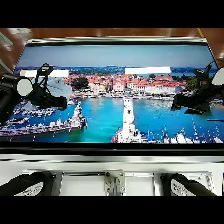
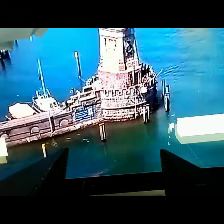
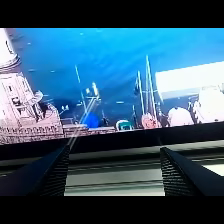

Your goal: Fold the shirts.

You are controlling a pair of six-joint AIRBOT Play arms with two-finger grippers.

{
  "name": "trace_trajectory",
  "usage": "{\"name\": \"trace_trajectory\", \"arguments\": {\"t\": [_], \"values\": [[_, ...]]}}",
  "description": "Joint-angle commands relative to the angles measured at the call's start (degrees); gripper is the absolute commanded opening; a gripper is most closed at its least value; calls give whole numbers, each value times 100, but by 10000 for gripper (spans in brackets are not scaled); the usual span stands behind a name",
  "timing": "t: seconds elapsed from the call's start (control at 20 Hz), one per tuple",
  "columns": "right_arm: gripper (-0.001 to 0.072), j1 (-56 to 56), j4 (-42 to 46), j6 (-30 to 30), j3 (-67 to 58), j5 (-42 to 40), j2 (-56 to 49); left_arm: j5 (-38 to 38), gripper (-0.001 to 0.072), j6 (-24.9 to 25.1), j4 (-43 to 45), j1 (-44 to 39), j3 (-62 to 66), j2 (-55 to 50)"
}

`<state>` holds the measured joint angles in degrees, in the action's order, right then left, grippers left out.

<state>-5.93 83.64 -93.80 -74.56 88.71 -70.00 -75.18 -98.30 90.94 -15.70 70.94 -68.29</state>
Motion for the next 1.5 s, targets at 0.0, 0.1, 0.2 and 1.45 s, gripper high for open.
{"name": "trace_trajectory", "arguments": {"t": [0.0, 0.1, 0.2, 1.45], "values": [[682, 4, 0, -2, -7, 0, -2, 2, 706, 2, 2, -2, -2, -2], [682, 4, 0, -2, -7, 0, -2, 2, 707, 2, 2, -2, -2, -2], [682, 4, 0, -2, -7, 2, -2, 2, 706, 2, 2, -2, -2, -2], [682, 4, -120, -2, -7, -813, -2, 564, 707, -210, 1200, 708, 890, -994]]}}
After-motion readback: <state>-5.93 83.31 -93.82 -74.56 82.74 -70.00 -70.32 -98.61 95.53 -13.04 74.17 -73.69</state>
